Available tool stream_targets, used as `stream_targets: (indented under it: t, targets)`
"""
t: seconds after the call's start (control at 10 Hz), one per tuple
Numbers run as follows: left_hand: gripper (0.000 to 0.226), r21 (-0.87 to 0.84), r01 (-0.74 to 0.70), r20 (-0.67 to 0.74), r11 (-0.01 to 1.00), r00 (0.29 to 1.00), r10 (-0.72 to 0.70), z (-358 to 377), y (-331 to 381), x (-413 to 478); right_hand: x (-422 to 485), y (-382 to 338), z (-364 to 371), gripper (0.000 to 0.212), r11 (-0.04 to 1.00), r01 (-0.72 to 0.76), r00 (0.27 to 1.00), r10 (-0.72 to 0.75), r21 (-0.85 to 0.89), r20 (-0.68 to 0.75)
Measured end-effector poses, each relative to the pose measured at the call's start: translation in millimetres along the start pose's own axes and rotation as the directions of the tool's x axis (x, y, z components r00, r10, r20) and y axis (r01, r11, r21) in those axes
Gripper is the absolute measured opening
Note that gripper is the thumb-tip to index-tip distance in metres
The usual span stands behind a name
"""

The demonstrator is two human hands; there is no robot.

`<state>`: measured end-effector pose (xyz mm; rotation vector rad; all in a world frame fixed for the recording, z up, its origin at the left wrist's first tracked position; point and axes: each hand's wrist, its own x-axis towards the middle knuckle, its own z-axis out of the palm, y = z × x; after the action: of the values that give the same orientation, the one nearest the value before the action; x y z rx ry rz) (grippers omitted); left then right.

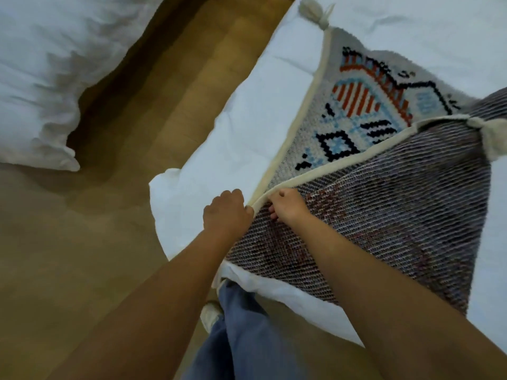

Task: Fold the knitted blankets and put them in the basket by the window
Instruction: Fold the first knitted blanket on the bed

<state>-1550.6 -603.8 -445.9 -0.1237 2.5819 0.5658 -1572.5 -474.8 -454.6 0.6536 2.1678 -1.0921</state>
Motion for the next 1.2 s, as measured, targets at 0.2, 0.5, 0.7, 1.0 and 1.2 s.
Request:
stream_targets:
  t: [0.2,0.5,0.7,1.0,1.2]
  targets:
    - [0.034,0.104,-0.193,0.051,0.976,0.981,0.189,-18,93,62,31,-9,-71,0.019,0.981,0.021,0.990,0.007,0.193,-0.144]
    - [0.027,0.288,-0.511,0.164,0.810,0.859,0.484,-19,270,161,89,24,-210,0.031,0.966,-0.013,0.927,0.109,0.259,-0.358]
    - [0.036,0.295,-0.630,0.189,0.718,0.775,0.603,5,371,195,125,48,-267,0.038,0.963,0.030,0.881,0.101,0.268,-0.462]
    - [0.036,0.354,-0.687,0.227,0.635,0.722,0.654,60,460,227,165,78,-319,0.009,0.961,0.148,0.734,0.051,0.234,-0.677]
    - [0.043,0.370,-0.774,0.336,0.513,0.627,0.703,79,493,258,183,91,-316,0.021,0.957,0.038,0.712,0.177,0.289,-0.680]
